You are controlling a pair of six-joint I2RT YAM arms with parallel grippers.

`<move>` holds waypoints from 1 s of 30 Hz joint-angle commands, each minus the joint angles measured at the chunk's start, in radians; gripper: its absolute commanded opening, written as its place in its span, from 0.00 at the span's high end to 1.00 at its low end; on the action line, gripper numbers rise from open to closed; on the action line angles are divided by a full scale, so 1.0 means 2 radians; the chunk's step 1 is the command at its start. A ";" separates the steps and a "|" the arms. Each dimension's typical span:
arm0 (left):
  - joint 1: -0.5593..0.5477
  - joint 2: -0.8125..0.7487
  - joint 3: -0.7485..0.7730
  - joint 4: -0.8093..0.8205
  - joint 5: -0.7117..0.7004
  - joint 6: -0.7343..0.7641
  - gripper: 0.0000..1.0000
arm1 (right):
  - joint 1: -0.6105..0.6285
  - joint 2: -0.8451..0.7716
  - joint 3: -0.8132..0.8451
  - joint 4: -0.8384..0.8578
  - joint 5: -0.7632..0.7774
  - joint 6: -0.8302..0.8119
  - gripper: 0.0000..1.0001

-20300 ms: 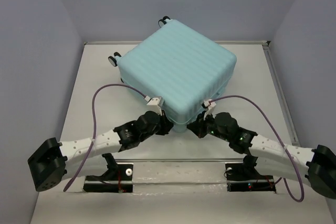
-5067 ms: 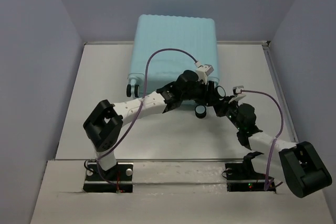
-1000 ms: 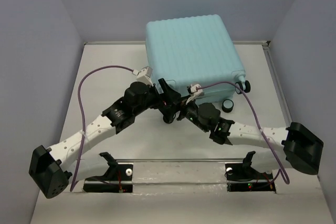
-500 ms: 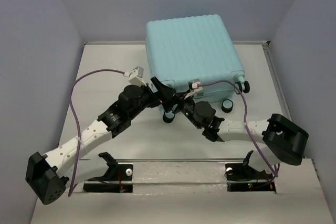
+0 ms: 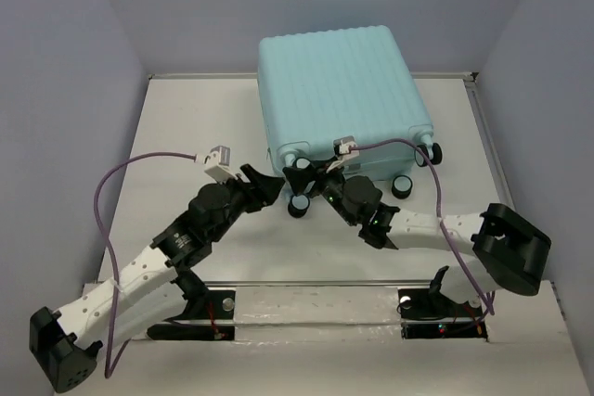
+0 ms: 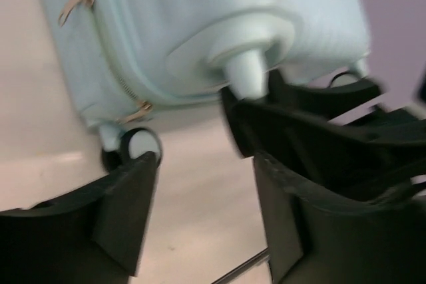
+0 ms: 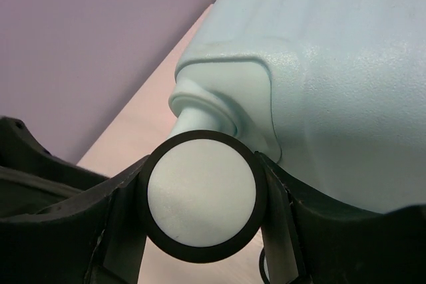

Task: Pack the luggage

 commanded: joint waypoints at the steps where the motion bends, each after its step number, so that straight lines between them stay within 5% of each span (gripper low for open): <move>1: -0.005 0.036 -0.078 0.060 0.014 0.007 0.37 | -0.011 -0.042 0.039 -0.009 0.042 -0.041 0.93; 5: -0.019 0.105 -0.067 0.109 0.001 0.037 0.52 | -0.011 -0.046 0.053 -0.029 0.029 -0.045 0.93; 16: -0.029 0.197 -0.031 0.215 -0.082 0.122 0.52 | -0.011 -0.048 0.056 -0.041 0.006 -0.042 0.93; 30: -0.033 0.267 0.014 0.219 -0.180 0.178 0.60 | -0.011 -0.054 0.050 -0.040 -0.011 -0.040 0.93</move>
